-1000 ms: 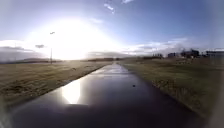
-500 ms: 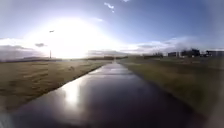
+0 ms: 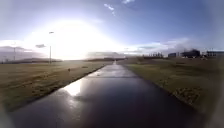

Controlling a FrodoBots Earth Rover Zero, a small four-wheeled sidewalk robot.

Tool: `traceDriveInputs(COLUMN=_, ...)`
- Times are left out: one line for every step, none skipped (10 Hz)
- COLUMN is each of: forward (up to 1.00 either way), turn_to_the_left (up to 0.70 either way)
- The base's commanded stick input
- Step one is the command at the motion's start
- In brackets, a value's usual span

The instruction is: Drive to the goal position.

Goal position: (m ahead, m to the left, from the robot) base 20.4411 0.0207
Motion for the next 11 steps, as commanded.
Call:
traceDriveInputs(forward=1.0, turn_to_the_left=0.0)
traceDriveInputs(forward=1.0, turn_to_the_left=0.0)
traceDriveInputs(forward=1.0, turn_to_the_left=0.0)
traceDriveInputs(forward=1.0, turn_to_the_left=0.0)
traceDriveInputs(forward=1.0, turn_to_the_left=0.0)
traceDriveInputs(forward=1.0, turn_to_the_left=0.0)
traceDriveInputs(forward=1.0, turn_to_the_left=0.0)
traceDriveInputs(forward=1.0, turn_to_the_left=0.0)
traceDriveInputs(forward=1.0, turn_to_the_left=0.0)
traceDriveInputs(forward=1.0, turn_to_the_left=0.0)
traceDriveInputs(forward=1.0, turn_to_the_left=-0.01)
